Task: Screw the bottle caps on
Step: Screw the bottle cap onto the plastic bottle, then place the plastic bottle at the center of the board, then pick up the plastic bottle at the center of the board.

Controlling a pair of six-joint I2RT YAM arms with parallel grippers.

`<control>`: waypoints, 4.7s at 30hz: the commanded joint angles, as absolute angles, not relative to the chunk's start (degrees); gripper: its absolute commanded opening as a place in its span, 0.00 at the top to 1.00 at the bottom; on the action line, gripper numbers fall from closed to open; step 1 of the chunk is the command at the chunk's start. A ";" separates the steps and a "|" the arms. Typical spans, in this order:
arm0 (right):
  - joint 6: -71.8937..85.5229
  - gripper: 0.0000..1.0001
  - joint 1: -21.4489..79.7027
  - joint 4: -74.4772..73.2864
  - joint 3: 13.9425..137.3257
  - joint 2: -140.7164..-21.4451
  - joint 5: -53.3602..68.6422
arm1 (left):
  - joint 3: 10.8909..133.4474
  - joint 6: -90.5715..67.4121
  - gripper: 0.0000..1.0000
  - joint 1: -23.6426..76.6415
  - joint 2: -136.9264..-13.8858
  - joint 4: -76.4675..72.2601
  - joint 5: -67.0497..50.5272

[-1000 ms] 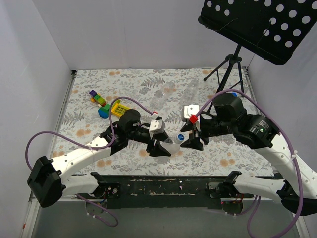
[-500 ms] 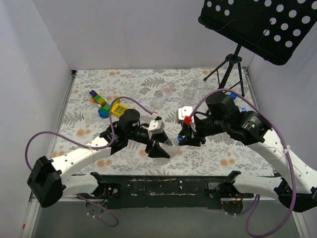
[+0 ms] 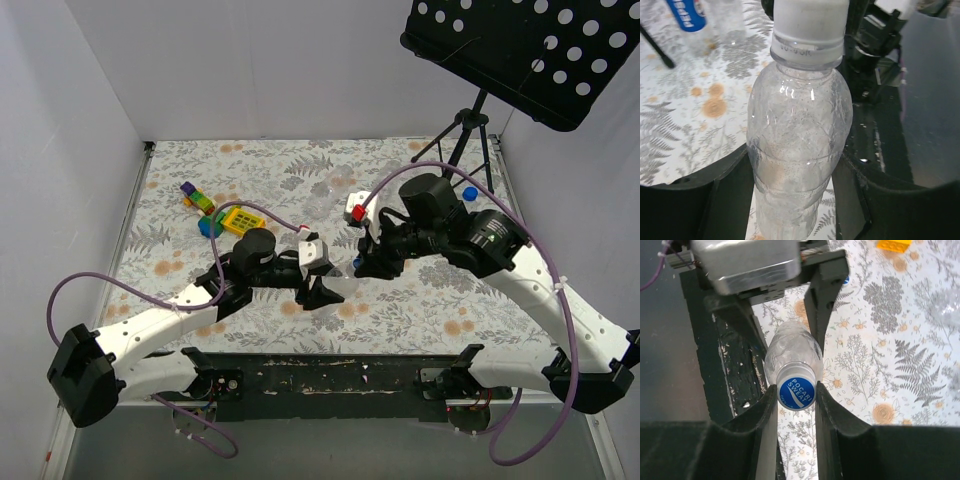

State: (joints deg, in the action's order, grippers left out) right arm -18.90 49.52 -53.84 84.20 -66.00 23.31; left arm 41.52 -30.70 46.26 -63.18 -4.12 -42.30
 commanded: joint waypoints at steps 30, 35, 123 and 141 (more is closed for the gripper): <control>-4.92 0.99 42.29 -70.66 93.61 -74.44 -11.69 | 38.32 -33.92 0.02 47.82 -57.13 -14.41 -8.80; -4.66 0.99 34.47 -68.65 91.41 -74.27 -14.06 | 39.55 -38.75 0.02 44.83 -57.66 -13.80 1.21; 21.17 0.12 26.45 -28.67 88.25 -90.95 -14.93 | 20.56 -45.79 0.02 36.83 -32.96 -47.91 18.17; 31.99 0.08 27.95 -28.30 104.58 -121.63 -31.37 | 26.81 -46.93 0.02 36.04 -35.60 -33.75 19.60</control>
State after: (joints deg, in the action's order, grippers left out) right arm 28.62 27.79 -27.68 99.57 -119.66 -27.57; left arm 25.15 -46.68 36.80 -35.70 -34.72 18.65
